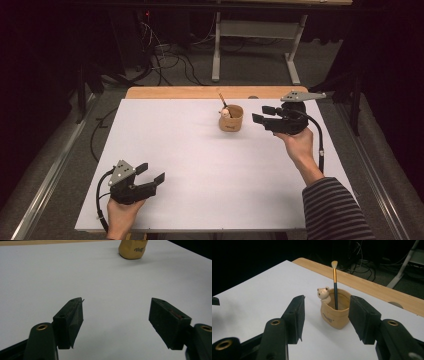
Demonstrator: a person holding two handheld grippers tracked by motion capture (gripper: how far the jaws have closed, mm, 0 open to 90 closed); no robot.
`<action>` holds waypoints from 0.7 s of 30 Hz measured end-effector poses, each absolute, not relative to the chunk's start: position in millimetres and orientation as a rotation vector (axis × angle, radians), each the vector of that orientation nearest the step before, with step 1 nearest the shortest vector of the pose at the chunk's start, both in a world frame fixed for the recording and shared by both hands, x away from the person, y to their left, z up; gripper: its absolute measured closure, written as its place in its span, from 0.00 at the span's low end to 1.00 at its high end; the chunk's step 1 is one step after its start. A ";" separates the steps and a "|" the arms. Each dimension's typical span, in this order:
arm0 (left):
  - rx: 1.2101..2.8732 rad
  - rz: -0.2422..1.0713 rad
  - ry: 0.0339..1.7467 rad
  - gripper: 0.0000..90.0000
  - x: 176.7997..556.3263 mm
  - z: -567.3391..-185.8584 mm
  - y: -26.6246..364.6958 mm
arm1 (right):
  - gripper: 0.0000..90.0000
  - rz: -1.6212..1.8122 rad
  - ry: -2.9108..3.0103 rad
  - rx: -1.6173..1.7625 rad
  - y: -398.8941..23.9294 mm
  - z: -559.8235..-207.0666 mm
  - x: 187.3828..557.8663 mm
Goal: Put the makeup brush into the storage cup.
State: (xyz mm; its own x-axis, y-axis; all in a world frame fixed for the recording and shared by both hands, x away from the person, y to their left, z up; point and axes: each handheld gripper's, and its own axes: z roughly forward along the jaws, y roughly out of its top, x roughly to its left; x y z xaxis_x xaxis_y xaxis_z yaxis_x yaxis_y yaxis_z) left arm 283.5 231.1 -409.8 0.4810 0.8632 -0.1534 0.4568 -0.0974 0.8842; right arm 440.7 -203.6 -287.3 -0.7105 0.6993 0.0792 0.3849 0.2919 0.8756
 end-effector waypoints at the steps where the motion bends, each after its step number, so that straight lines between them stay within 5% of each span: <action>1: 1.730 0.511 1.130 0.31 283.6 -409.7 231.1 | 0.55 1.383 2.247 0.982 -205.0 -287.7 439.7; 21: 1.730 0.511 1.130 0.31 283.8 -409.7 230.4 | 0.55 1.404 2.226 1.006 -223.0 -290.5 428.0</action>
State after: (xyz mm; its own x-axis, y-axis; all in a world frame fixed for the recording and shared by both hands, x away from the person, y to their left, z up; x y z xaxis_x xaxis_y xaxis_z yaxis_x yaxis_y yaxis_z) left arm 283.8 230.4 -409.7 0.4808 0.8636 -0.1520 0.4561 -0.0983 0.8845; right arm 428.0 -223.0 -290.5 -0.6996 0.7081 0.0951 0.3911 0.2682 0.8804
